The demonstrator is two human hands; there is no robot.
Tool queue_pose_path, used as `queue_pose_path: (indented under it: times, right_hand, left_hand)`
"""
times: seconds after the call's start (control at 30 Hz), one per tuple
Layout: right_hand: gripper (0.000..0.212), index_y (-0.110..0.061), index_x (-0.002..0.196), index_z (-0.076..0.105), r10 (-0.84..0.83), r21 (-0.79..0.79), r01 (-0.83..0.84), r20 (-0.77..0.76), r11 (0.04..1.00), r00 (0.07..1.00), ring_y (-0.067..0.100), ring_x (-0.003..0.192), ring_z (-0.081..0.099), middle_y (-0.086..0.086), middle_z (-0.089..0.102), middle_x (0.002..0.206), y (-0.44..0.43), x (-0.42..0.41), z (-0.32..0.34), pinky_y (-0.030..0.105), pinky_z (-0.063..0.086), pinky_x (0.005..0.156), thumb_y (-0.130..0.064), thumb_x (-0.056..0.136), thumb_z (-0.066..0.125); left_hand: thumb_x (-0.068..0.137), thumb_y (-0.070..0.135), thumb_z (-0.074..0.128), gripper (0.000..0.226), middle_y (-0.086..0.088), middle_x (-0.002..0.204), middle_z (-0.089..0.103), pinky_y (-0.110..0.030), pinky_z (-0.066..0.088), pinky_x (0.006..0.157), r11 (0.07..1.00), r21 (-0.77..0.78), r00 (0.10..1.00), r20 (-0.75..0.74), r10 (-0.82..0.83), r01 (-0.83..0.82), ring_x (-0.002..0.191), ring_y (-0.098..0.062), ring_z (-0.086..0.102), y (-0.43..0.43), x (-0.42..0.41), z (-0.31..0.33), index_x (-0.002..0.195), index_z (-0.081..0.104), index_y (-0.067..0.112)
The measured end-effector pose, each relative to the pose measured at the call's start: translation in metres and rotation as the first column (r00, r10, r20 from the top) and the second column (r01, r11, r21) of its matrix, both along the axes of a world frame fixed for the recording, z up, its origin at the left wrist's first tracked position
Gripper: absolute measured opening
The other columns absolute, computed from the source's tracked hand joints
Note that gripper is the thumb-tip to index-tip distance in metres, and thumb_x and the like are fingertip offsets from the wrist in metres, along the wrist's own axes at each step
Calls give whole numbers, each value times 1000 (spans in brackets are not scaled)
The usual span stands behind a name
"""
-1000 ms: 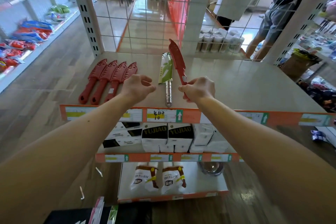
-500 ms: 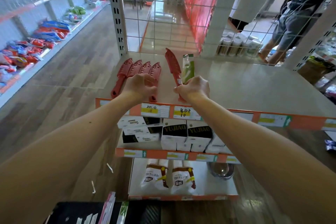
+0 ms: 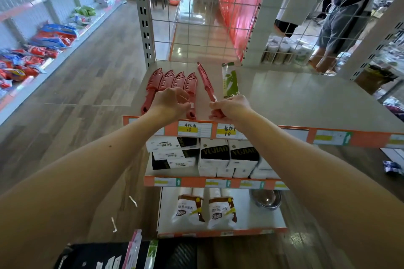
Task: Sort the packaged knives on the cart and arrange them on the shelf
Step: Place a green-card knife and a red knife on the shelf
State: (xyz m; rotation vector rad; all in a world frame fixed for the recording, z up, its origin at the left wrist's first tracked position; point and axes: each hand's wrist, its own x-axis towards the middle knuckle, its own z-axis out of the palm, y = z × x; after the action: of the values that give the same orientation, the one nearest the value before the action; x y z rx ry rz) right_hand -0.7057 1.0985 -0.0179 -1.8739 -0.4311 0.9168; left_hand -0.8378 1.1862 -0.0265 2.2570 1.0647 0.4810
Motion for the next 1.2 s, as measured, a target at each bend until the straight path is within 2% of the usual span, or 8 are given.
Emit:
queue_pose_path:
  times: [0.17, 0.37, 0.5, 0.67, 0.77, 0.83, 1.07, 1.2]
  right_hand:
    - [12, 2, 81, 57, 41, 165, 17, -342, 986, 939, 22, 60, 65, 14, 60, 72, -3, 2, -2, 27, 59, 57, -5, 87, 62]
    - [21, 2, 75, 54, 78, 256, 76, -542, 964, 837, 19, 45, 67, 15, 60, 70, -8, 3, -3, 24, 58, 50, -7, 94, 53]
    - [21, 4, 75, 58, 71, 274, 150, -656, 950, 752, 23, 45, 67, 16, 65, 54, -10, 0, -2, 26, 57, 44, -5, 94, 52]
    - [20, 7, 82, 58, 60, 273, 210, -730, 939, 681, 26, 46, 68, 22, 66, 64, -11, -4, -8, 27, 56, 42, -7, 94, 51]
    - [21, 8, 86, 55, 53, 255, 196, -726, 947, 686, 27, 47, 68, 23, 63, 77, -9, -2, -10, 29, 57, 54, -7, 97, 45]
    - [22, 8, 90, 52, 53, 215, 128, -676, 968, 735, 25, 46, 68, 22, 63, 78, -8, -1, -9, 28, 58, 55, -9, 99, 41]
    - [16, 3, 95, 54, 182, 35, -182, -357, 983, 916, 22, 67, 62, 16, 59, 82, -2, -7, 5, 26, 56, 48, -10, 97, 46]
    - [17, 6, 106, 57, 184, -52, -197, -190, 979, 964, 20, 68, 63, 14, 63, 83, 7, -7, 9, 27, 58, 51, -3, 92, 54]
  left_hand:
    - [88, 15, 61, 28, -7, 112, 67, -31, 48, 93, 1000, -9, 1000, 7, -5, 5, 91, -15, 59, 2, -3, 1, 115, 62, 7]
    - [88, 16, 61, 27, -8, 111, 67, -36, 49, 93, 999, -36, 1000, 13, 28, -27, 92, -19, 61, 2, -3, -1, 113, 61, 7]
    - [89, 17, 59, 28, -5, 113, 67, -27, 47, 88, 999, -35, 999, 0, 36, -36, 90, -14, 59, 0, -2, -3, 116, 60, 9]
    - [90, 19, 57, 29, -2, 114, 67, -18, 40, 79, 999, 5, 999, -27, 46, -46, 88, -9, 57, -2, -2, -2, 119, 59, 11]
    - [91, 19, 57, 29, -3, 113, 67, -18, 41, 79, 999, 12, 999, -30, 40, -40, 86, -8, 55, -2, -2, -2, 118, 59, 10]
    - [91, 18, 56, 29, -3, 113, 67, -18, 40, 78, 999, 16, 999, -31, 38, -38, 86, -9, 55, -2, -2, -3, 118, 59, 10]
    - [92, 18, 56, 28, -5, 112, 66, -19, 42, 78, 1000, 5, 1000, -25, 13, -13, 87, -10, 56, -2, -3, -4, 118, 59, 9]
    - [91, 16, 56, 27, -8, 111, 66, -26, 49, 82, 1000, -23, 1000, -12, 12, -12, 86, -14, 57, 1, -4, -5, 116, 60, 6]
